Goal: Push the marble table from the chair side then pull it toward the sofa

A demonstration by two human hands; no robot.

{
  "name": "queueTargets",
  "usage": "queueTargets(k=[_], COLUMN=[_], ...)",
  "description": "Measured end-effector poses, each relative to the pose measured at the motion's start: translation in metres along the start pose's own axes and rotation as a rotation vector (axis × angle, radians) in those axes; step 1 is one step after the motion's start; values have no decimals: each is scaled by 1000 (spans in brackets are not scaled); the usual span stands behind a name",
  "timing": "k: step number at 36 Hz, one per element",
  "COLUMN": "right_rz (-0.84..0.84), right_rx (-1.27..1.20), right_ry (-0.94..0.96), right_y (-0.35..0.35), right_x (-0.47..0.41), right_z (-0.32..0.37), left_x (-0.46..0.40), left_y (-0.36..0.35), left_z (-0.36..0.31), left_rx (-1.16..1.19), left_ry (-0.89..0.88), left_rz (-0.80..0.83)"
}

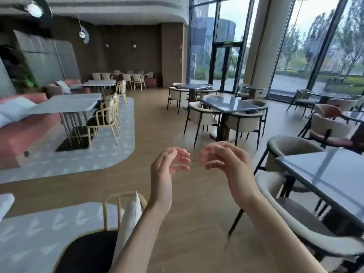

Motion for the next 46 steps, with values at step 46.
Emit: queueTargets(k=[46], right_rz=[940], right_rx=[-543], right_ry=[107], right_y=[-515], right_x=[-848], right_z=[-291], left_x=[-790], left_y=[368], left_z=[50], left_rx=[-507], left_ry=[-801], left_rz=[-767])
Point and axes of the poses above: each hand's wrist, its own x-axis away from the middle knuckle, its own y-axis out of the back of the hand, z = x × y, the point moved 1 cm from there along -x, towards the middle knuckle, and after that the axes turned 15 degrees about x, right-handed, at the moved point
